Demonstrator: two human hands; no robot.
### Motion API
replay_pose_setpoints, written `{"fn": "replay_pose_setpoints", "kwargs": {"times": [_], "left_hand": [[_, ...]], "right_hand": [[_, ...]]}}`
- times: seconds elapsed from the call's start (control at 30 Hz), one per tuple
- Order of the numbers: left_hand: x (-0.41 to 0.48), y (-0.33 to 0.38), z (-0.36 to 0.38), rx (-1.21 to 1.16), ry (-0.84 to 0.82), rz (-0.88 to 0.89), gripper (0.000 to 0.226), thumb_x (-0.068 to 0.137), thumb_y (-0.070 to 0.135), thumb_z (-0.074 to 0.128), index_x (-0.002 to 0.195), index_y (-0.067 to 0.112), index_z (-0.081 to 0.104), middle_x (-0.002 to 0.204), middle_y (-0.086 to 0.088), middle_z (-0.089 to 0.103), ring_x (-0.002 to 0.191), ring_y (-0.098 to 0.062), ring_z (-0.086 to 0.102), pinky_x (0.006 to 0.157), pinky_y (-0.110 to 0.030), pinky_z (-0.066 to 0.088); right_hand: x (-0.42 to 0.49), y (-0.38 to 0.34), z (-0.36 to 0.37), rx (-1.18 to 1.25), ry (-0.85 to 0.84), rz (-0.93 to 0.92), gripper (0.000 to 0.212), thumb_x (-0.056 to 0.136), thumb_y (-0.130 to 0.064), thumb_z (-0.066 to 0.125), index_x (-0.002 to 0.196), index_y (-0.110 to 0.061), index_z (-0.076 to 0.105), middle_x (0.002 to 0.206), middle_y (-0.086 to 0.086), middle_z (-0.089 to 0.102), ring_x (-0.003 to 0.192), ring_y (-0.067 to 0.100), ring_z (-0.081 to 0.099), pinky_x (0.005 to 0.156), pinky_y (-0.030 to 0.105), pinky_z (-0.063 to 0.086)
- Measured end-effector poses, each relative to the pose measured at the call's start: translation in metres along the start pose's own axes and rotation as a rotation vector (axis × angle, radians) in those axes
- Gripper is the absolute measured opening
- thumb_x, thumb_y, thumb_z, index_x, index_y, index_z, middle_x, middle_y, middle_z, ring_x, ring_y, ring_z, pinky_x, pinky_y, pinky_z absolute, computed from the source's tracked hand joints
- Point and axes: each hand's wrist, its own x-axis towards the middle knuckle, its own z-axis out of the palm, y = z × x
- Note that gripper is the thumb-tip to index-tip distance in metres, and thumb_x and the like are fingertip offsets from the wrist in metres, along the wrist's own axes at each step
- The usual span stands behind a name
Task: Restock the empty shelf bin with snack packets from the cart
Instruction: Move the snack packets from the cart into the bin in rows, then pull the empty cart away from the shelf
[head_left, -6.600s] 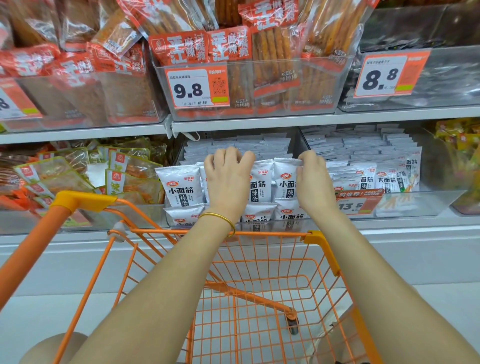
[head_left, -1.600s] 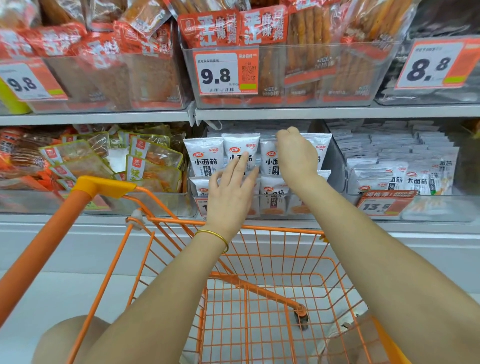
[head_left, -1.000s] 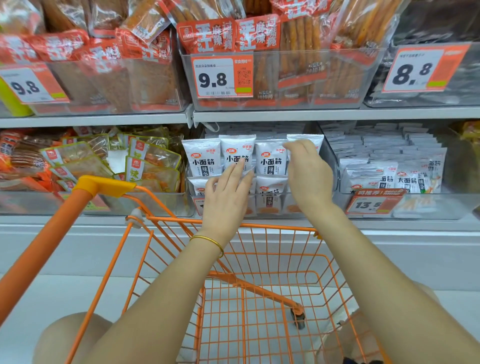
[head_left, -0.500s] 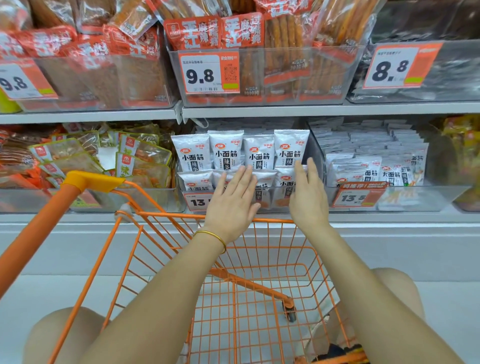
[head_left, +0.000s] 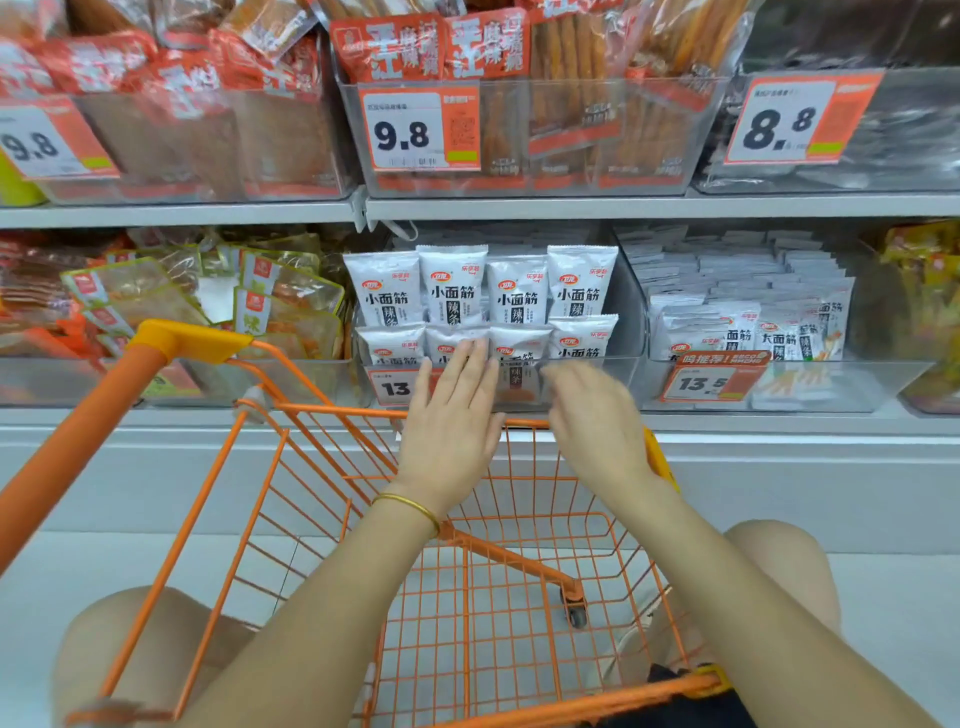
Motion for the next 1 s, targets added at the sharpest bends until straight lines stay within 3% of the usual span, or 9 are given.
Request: {"fn": "replay_pose_setpoints", "kwargs": {"times": [0.07, 0.13, 0.23, 0.33, 0.57, 0.7, 0.83, 0.93, 1.0], "left_hand": [[-0.02, 0.003, -0.002, -0.03, -0.034, -0.088, 0.056, 0.093, 0.038, 0.035, 0.141, 0.009, 0.041, 0.153, -0.009, 0.029, 0.142, -0.023, 0.023, 0.114, -0.052, 0.021], [-0.039, 0.002, -0.005, -0.06, -0.122, -0.184, 0.057, 0.097, 0.036, 0.038, 0.147, 0.012, 0.026, 0.157, -0.008, 0.014, 0.146, -0.021, 0.006, 0.117, -0.05, 0.009], [-0.062, -0.004, -0.008, -0.038, -0.201, -0.269, 0.06, 0.1, 0.037, 0.03, 0.151, 0.017, 0.005, 0.159, -0.005, -0.003, 0.146, -0.019, -0.008, 0.117, -0.05, 0.002], [-0.074, -0.009, -0.006, -0.056, -0.207, -0.313, 0.061, 0.1, 0.036, 0.03, 0.151, 0.017, 0.001, 0.159, -0.006, -0.007, 0.145, -0.02, -0.009, 0.117, -0.049, 0.005], [-0.093, -0.042, -0.01, -0.113, -0.208, -0.375, 0.065, 0.099, 0.035, 0.038, 0.15, 0.016, 0.003, 0.159, -0.007, -0.004, 0.146, -0.02, -0.007, 0.117, -0.045, 0.008], [-0.102, -0.07, -0.01, -0.112, -0.165, -0.401, 0.061, 0.099, 0.029, 0.039, 0.15, 0.014, 0.011, 0.158, -0.008, 0.004, 0.146, -0.021, 0.0, 0.117, -0.044, 0.015], [-0.108, -0.109, -0.007, -0.108, -0.122, -0.437, 0.054, 0.097, 0.022, 0.042, 0.147, 0.011, 0.024, 0.156, -0.01, 0.017, 0.145, -0.025, 0.012, 0.113, -0.046, 0.026], [-0.113, -0.14, -0.001, -0.085, -0.116, -0.457, 0.055, 0.095, 0.019, 0.044, 0.146, 0.01, 0.028, 0.155, -0.011, 0.022, 0.144, -0.026, 0.017, 0.111, -0.046, 0.03], [-0.117, -0.16, 0.002, -0.082, -0.113, -0.469, 0.056, 0.092, 0.017, 0.048, 0.144, 0.008, 0.031, 0.153, -0.013, 0.026, 0.142, -0.028, 0.022, 0.109, -0.046, 0.033]], "right_hand": [[-0.01, -0.01, 0.004, -0.025, -0.232, -0.093, 0.032, 0.095, -0.025, 0.05, 0.126, -0.018, 0.056, 0.116, 0.004, 0.064, 0.108, 0.028, 0.06, 0.091, 0.039, 0.043], [-0.011, -0.014, 0.011, -0.08, -0.351, -0.093, 0.03, 0.099, -0.032, 0.041, 0.125, -0.022, 0.052, 0.116, 0.003, 0.064, 0.109, 0.028, 0.058, 0.085, 0.038, 0.042], [-0.007, -0.023, 0.017, -0.144, -0.286, -0.103, 0.016, 0.097, -0.016, 0.042, 0.107, -0.017, 0.055, 0.098, 0.005, 0.065, 0.095, 0.031, 0.062, 0.065, 0.034, 0.036], [-0.006, -0.035, 0.02, -0.161, -0.283, -0.121, 0.017, 0.095, -0.008, 0.043, 0.105, -0.016, 0.055, 0.092, 0.006, 0.064, 0.089, 0.03, 0.061, 0.063, 0.032, 0.03], [-0.001, -0.076, 0.031, -0.142, -0.3, -0.17, 0.028, 0.087, 0.006, 0.043, 0.108, -0.011, 0.051, 0.094, 0.012, 0.063, 0.09, 0.033, 0.06, 0.067, 0.036, 0.031], [0.009, -0.104, 0.042, -0.135, -0.32, -0.202, 0.024, 0.09, 0.002, 0.043, 0.108, -0.012, 0.05, 0.097, 0.012, 0.063, 0.092, 0.033, 0.059, 0.068, 0.036, 0.03], [0.024, -0.137, 0.056, -0.104, -0.339, -0.251, 0.027, 0.086, 0.004, 0.045, 0.107, -0.012, 0.05, 0.084, 0.008, 0.058, 0.088, 0.033, 0.059, 0.064, 0.035, 0.03], [0.037, -0.164, 0.076, -0.084, -0.28, -0.29, 0.03, 0.079, 0.007, 0.042, 0.103, -0.01, 0.053, 0.07, 0.007, 0.047, 0.074, 0.032, 0.06, 0.059, 0.034, 0.029], [0.043, -0.183, 0.091, -0.116, -0.188, -0.311, 0.033, 0.065, 0.007, 0.035, 0.084, -0.007, 0.058, 0.055, 0.009, 0.051, 0.052, 0.03, 0.058, 0.05, 0.031, 0.028]]}}
